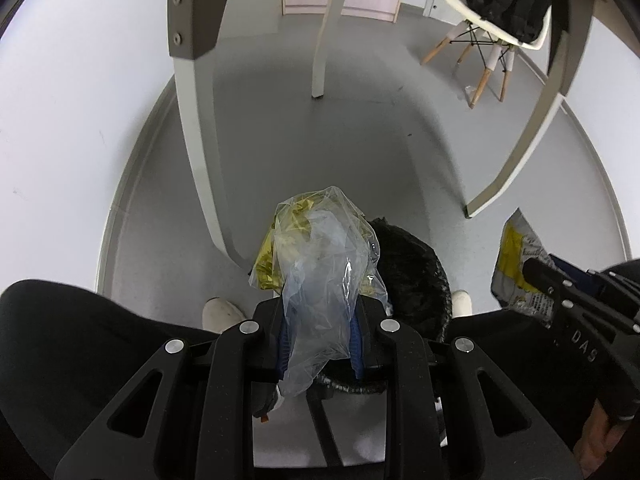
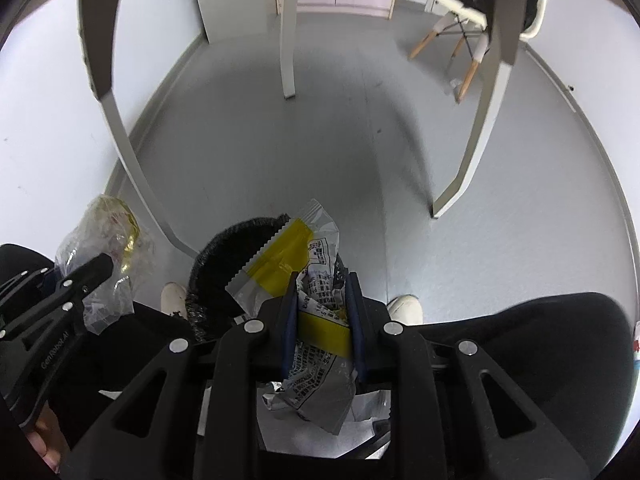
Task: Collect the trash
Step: 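Carry the plastic bag and yellow wrapper down over the trash bin, then open the right tool to drop the wrapper while the left tool drops the bag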
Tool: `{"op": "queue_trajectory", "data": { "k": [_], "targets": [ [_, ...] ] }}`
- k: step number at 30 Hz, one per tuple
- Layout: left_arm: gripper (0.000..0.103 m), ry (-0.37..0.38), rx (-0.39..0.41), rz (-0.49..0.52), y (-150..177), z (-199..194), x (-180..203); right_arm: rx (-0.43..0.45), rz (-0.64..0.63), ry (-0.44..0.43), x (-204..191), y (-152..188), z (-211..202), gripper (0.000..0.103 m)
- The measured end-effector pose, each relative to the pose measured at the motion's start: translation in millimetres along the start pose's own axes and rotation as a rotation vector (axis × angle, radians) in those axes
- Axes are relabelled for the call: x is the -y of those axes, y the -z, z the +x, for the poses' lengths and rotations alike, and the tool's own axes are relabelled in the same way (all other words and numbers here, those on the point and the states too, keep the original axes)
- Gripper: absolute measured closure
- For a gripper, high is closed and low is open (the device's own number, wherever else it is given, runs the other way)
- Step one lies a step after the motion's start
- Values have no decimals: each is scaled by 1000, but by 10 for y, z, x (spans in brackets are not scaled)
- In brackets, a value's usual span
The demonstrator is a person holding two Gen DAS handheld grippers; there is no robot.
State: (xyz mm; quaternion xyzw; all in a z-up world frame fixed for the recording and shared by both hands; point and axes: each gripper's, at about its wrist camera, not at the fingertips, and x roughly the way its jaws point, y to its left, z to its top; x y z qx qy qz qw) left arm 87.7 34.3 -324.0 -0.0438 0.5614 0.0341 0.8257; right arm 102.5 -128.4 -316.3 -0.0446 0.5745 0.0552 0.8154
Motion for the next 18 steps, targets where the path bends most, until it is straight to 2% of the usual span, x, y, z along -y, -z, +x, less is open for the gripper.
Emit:
{"op": "queue_trajectory", "data": {
  "k": [8,13,18],
  "targets": [
    [81,-37,-70,23,-12,452,13,-88,-19,-22,-126,-120,531,81],
    [81,-45,-88,22,-22,556,23,-112,-63,-28,-262,-169,747,80],
    [81,-42,-97,14,-1,585,4,-107,-70,-22,-242,-142,764,67]
  ]
}}
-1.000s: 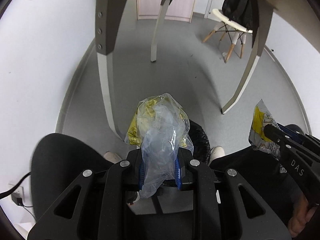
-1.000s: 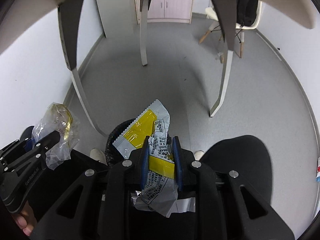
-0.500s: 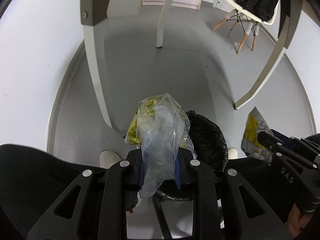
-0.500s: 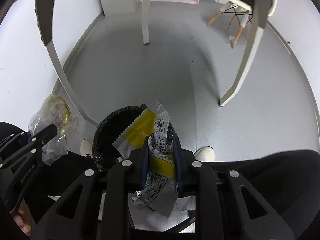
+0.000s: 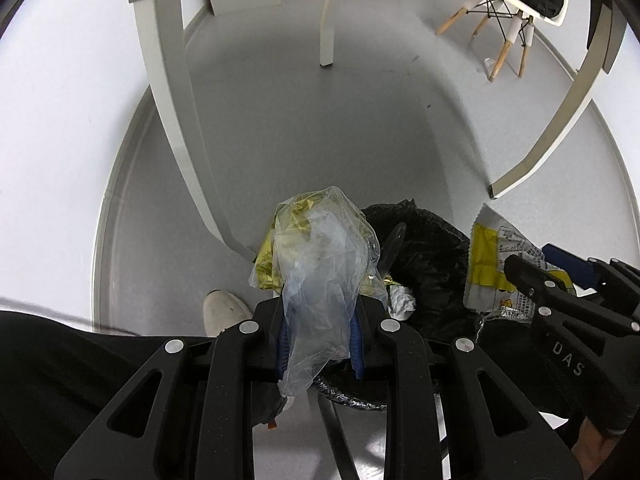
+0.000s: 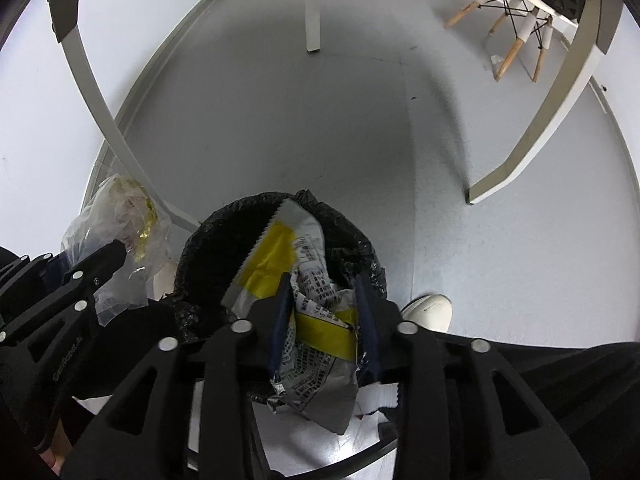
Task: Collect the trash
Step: 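Open the right tool to drop the wrapper while the left tool drops the bag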
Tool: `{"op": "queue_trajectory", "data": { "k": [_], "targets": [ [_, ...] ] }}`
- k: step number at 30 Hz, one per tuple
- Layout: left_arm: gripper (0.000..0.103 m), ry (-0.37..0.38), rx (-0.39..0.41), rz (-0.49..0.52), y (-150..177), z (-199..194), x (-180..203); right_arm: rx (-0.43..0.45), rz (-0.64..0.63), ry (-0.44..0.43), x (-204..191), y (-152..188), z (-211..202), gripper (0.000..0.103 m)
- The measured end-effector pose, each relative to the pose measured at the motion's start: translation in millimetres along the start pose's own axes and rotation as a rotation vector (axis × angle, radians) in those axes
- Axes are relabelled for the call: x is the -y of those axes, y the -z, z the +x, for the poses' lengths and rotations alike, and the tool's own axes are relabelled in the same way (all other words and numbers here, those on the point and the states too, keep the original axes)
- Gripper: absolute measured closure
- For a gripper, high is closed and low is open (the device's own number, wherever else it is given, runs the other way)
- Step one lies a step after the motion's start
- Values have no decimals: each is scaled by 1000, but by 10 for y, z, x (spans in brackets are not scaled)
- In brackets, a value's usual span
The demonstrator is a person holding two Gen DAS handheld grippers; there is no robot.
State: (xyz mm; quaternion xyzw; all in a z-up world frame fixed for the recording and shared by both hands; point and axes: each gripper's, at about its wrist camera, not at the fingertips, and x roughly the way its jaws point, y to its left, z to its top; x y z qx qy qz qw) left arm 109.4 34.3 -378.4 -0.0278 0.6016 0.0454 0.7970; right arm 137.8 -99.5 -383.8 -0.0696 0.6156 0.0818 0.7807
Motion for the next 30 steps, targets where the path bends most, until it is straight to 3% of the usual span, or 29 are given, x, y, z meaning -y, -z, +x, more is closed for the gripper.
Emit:
{"op": "queue_trajectory", "data": {
  "k": [13,16,25,30],
  "targets": [
    [81,13,-33,29,-98,239,217,48,120,54,434,23,-120,13],
    [81,27,-37,41,-110,249,306,63,138,77,570,68,-169,8],
    [79,51,-46,102,-87,312,610,84,189,130,887,175,-227,8],
    [66,38,-50,129,-55,324,703,69,213,137,969,212,-199,8]
  ]
}}
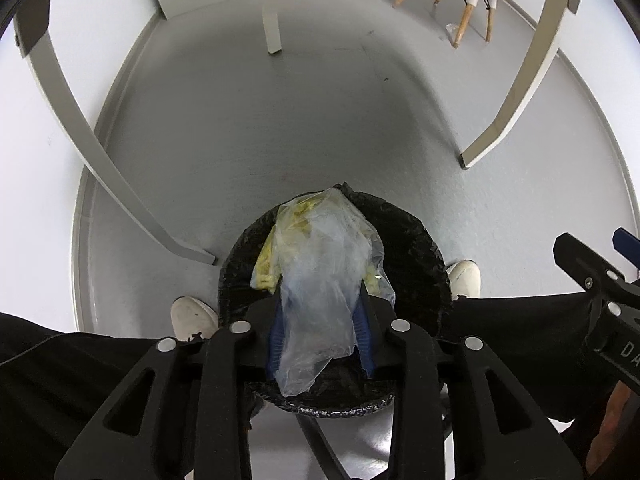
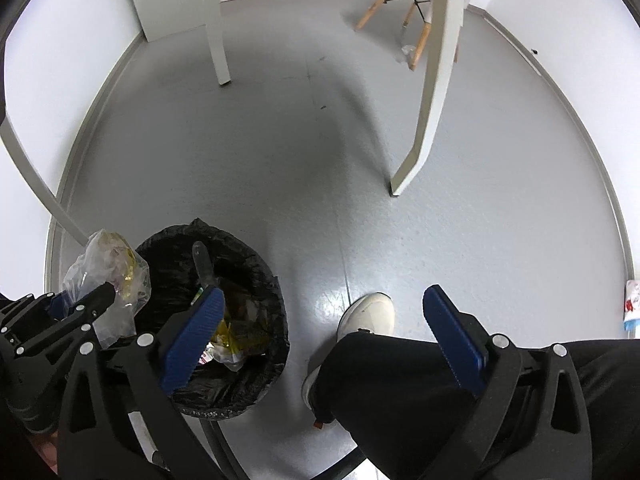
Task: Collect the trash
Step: 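Open the right tool to drop the wrapper while the left tool drops the bag, then raise both open tools from the bin up toward the table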
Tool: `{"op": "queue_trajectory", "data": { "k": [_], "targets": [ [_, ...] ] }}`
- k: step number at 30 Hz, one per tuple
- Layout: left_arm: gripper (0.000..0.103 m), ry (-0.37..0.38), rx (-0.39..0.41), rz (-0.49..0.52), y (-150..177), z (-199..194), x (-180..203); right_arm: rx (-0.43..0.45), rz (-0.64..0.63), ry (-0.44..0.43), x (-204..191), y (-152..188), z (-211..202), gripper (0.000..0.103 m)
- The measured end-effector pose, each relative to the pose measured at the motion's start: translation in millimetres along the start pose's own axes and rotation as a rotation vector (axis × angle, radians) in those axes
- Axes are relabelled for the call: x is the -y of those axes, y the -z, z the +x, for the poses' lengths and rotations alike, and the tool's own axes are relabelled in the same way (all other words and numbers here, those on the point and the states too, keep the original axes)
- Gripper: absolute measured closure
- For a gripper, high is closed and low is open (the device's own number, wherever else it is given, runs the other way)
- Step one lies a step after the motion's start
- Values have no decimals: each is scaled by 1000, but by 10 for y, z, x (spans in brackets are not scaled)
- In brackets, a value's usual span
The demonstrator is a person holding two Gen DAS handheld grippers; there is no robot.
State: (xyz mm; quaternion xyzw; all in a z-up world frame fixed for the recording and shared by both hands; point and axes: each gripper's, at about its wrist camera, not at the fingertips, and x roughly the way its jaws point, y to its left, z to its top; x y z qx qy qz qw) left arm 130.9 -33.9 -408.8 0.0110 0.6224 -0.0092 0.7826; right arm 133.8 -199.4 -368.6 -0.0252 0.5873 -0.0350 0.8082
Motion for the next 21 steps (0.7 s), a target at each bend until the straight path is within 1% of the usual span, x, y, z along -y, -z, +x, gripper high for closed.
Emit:
{"op": "queue_trajectory", "data": {
  "k": [1,3,4,6,9,11,17,21],
  "targets": [
    [63,-3,1,2,5,1,17,0,2,1,7,4,-2,8],
    [52,-15,9,5,14,-8,36,-4,7,-5,12,-5,1,8],
    [50,-18,14,5,16,-12,36,-4,8,-6,-2,-13,15,8],
    [39,-17,14,-2,15,-15,28,-8,6,-11,-10,-13,27,8],
    [31,-16,16,-7,10,-27,17,-8,-4,-17,-39,-10,45,8],
    [19,-13,20,-12,9,-41,11,-10,-13,-23,-48,-9,42,8],
    [6,-5,61,-37,-2,-177,-67,-3,-19,-30,-79,-12,7,8],
    [6,-4,77,-58,13,-303,-156,13,-27,-31,-92,0,-62,8]
  ]
}}
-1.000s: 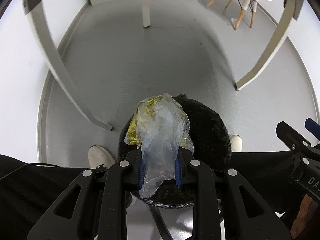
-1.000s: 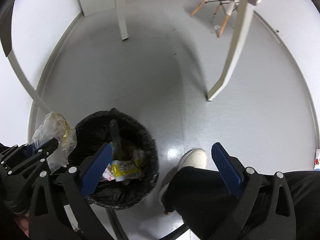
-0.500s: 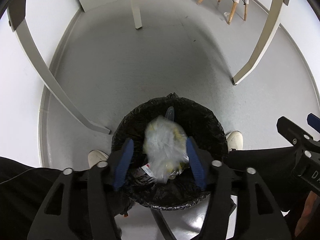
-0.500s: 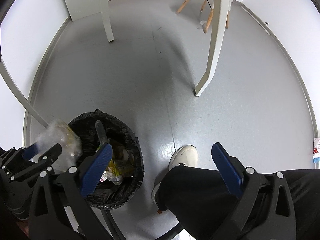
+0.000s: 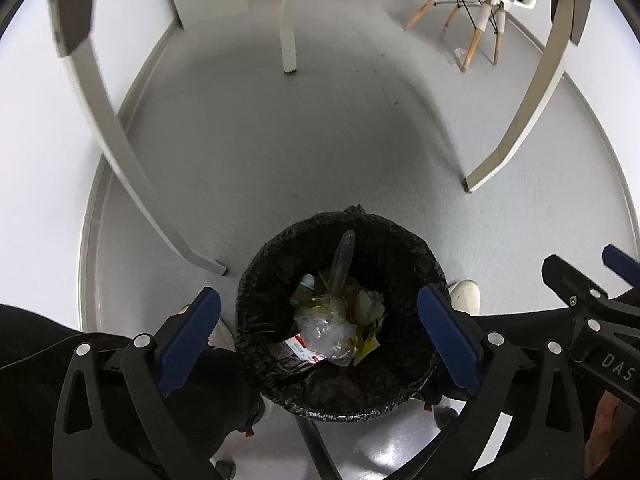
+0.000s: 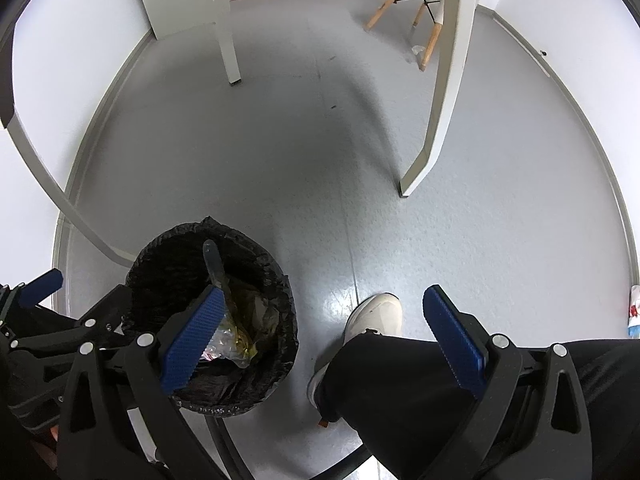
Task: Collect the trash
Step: 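Raise both open tools from the bin up toward the table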
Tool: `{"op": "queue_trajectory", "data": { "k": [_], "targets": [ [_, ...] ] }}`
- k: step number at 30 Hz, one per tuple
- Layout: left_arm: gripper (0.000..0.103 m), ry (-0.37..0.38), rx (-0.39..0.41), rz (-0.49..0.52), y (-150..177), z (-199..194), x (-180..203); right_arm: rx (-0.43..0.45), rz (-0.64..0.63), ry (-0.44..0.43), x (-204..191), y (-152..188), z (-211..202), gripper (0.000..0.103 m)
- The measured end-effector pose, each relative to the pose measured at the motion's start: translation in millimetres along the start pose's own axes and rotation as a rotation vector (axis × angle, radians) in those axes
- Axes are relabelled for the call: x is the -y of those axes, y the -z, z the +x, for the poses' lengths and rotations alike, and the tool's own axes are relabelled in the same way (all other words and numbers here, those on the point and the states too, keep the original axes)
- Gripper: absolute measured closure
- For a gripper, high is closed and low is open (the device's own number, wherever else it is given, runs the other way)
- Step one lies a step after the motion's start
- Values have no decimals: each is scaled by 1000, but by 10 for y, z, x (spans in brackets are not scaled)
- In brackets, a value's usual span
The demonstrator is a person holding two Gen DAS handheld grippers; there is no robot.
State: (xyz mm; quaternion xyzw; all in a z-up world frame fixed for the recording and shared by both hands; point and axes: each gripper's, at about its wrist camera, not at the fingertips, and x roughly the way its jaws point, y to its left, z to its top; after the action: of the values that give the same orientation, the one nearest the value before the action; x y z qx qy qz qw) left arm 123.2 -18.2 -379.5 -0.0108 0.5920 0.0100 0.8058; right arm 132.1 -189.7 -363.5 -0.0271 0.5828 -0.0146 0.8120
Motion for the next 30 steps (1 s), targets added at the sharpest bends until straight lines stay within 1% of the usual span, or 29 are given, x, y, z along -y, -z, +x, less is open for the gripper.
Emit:
{"op": "queue_trajectory", "data": {
  "k": [6,8,11,14,18,22,24,30],
  "targets": [
    [6,-13,40,-7,61,-324,-169,6,17,-21,-25,21,-173,8],
    [6,-37,62,3,96,-471,-214,8,22,-27,-36,37,-259,8],
    [6,-51,90,7,163,-670,-269,23,6,-32,-70,73,-462,8],
    [6,-43,107,-13,239,-934,-363,38,-25,-37,-111,130,-702,8],
    [6,-52,165,-19,376,-1411,-471,75,-73,-59,-182,236,-1080,8],
    [6,-22,194,-58,465,-1893,-584,122,-83,-81,-206,329,-1533,8],
    [6,-1,224,-69,502,-2190,-617,149,-88,-88,-206,366,-1781,8],
    [6,12,300,-76,593,-2923,-594,243,-97,-105,-133,477,-2566,8]
  ]
}}
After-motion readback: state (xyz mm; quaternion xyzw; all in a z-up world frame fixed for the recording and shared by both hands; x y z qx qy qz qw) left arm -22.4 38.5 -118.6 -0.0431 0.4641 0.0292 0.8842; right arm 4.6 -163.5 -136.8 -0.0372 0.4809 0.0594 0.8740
